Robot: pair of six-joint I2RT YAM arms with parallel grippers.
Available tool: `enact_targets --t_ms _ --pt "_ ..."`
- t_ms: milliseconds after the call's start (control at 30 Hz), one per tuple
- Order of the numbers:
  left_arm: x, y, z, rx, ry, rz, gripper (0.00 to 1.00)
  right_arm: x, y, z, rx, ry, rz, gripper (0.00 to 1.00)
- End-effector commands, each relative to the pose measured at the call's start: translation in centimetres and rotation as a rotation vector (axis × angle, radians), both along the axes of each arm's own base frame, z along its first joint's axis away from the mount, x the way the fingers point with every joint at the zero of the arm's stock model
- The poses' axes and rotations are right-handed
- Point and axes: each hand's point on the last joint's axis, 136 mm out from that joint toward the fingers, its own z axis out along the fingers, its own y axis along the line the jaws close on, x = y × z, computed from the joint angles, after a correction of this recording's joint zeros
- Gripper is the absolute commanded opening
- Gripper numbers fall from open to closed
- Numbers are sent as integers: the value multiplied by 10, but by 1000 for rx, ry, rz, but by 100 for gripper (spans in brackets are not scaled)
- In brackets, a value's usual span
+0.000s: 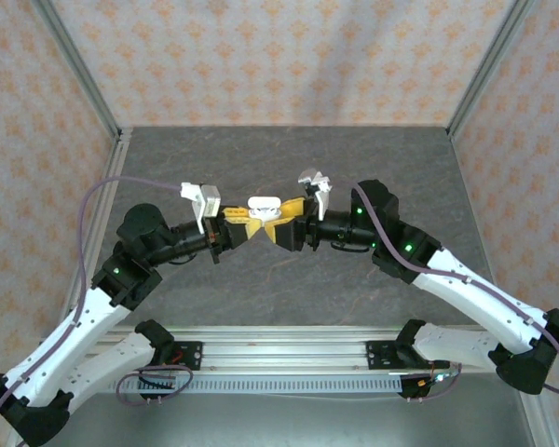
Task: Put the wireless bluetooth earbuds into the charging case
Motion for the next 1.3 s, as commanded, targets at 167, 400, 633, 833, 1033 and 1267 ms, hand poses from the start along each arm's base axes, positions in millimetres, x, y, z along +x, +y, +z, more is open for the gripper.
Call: enact_targets --t_ms 167,400,633,833,1033,1267 --pt "-13 -3 30 -70 -41 -66 0 -7 2 31 113 -65 56 29" --pt "-25 -8 38 -84 -73 -142 0 -10 1 36 136 -73 92 9" --pt "-33 -10 51 -112 -101 -195 13 -18 5 43 159 -61 158 1" --pt "-34 -13 51 -103 -89 -219 24 -23 7 47 154 -51 195 0" --pt "-34 -14 51 -102 -82 -227 27 -25 8 42 127 -53 207 0" --pt "-34 -18 47 -76 -73 -249 7 -25 8 39 108 -65 208 1"
